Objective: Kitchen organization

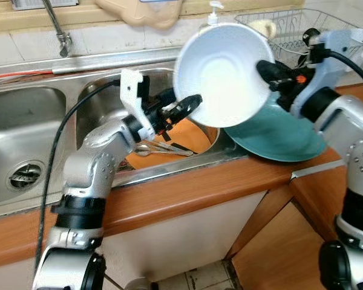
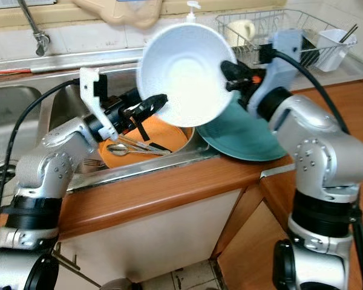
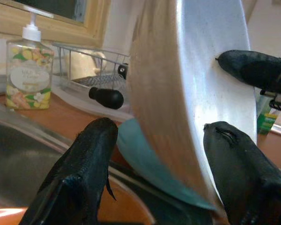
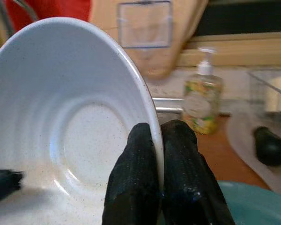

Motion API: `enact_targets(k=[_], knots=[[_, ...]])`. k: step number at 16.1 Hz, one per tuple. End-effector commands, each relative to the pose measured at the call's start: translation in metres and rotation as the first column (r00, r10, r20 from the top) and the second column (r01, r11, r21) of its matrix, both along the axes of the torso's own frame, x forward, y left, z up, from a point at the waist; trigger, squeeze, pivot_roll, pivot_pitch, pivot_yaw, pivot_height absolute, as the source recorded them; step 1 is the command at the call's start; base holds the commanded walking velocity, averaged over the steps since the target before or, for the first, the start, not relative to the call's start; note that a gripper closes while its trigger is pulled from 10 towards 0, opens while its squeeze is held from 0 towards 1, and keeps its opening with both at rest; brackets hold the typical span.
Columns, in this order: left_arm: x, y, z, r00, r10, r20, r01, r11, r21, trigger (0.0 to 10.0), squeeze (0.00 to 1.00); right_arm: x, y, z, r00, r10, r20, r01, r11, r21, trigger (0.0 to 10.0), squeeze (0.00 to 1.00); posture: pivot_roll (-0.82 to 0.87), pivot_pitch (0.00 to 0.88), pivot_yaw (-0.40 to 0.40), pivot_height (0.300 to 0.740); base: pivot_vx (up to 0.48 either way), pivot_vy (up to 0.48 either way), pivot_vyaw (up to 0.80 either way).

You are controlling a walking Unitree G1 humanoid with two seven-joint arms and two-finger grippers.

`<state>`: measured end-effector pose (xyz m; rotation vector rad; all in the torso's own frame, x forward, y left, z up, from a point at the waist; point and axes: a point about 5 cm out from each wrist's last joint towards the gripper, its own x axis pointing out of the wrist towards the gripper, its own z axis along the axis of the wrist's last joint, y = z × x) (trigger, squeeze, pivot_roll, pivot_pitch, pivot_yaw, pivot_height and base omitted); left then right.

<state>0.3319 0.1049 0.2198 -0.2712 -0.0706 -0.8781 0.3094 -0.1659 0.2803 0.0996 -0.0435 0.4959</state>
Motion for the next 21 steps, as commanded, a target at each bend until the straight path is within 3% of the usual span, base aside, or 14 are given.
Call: enact_targets(k=[1, 2, 3, 11, 16, 21], knots=[[0.004, 0.002, 0.0, 1.0, 0.028, -0.009, -0.028, 1.0, 0.005, 2.7, 0.0, -0.005, 0.004, 0.009, 0.998, 0.035, 0.055, -0.036, 0.999, 0.017, 0.0, 0.0, -0.08, 0.0, 0.029, 0.74, 0.0, 0.0, 0.0], [0.005, 0.003, 0.0, 0.999, 0.039, -0.011, -0.039, 0.999, 0.001, 0.3, 0.0, -0.006, 0.005, 0.009, 0.998, 0.043, 0.055, -0.044, 0.999, 0.021, 0.0, 0.0, -0.09, 0.0, 0.033, 0.74, 0.0, 0.0, 0.0], [0.006, 0.003, 0.0, 0.999, 0.041, -0.011, -0.041, 0.999, -0.003, 0.0, 0.0, -0.007, 0.006, 0.008, 0.998, 0.046, 0.054, -0.047, 0.999, 0.023, 0.0, 0.0, -0.09, 0.0, 0.033, 0.74, 0.0, 0.0, 0.0], [0.008, 0.004, 0.002, 0.998, 0.068, -0.003, -0.068, 0.998, -0.011, 0.0, 0.0, -0.003, 0.007, 0.005, 0.999, 0.01, 0.048, -0.011, 1.0, 0.017, 0.0, 0.0, -0.08, 0.0, 0.029, 0.74, 0.0, 0.0, 0.0], [0.015, 0.005, 0.002, 0.986, 0.167, 0.006, -0.168, 0.986, 0.014, 0.0, 0.0, -0.003, 0.012, 0.003, 0.999, -0.009, 0.05, 0.009, 1.0, -0.011, 0.0, 0.0, -0.09, 0.0, 0.036, 0.74, 0.0, 0.0, 0.0], [0.017, -0.007, 0.007, 0.958, 0.267, 0.102, -0.276, 0.958, 0.084, 0.0, 0.0, -0.003, 0.019, -0.001, 0.998, -0.041, 0.045, 0.041, 0.999, -0.005, 0.0, 0.0, -0.09, 0.0, 0.041, 0.74, 0.0, 0.0, 0.0]])
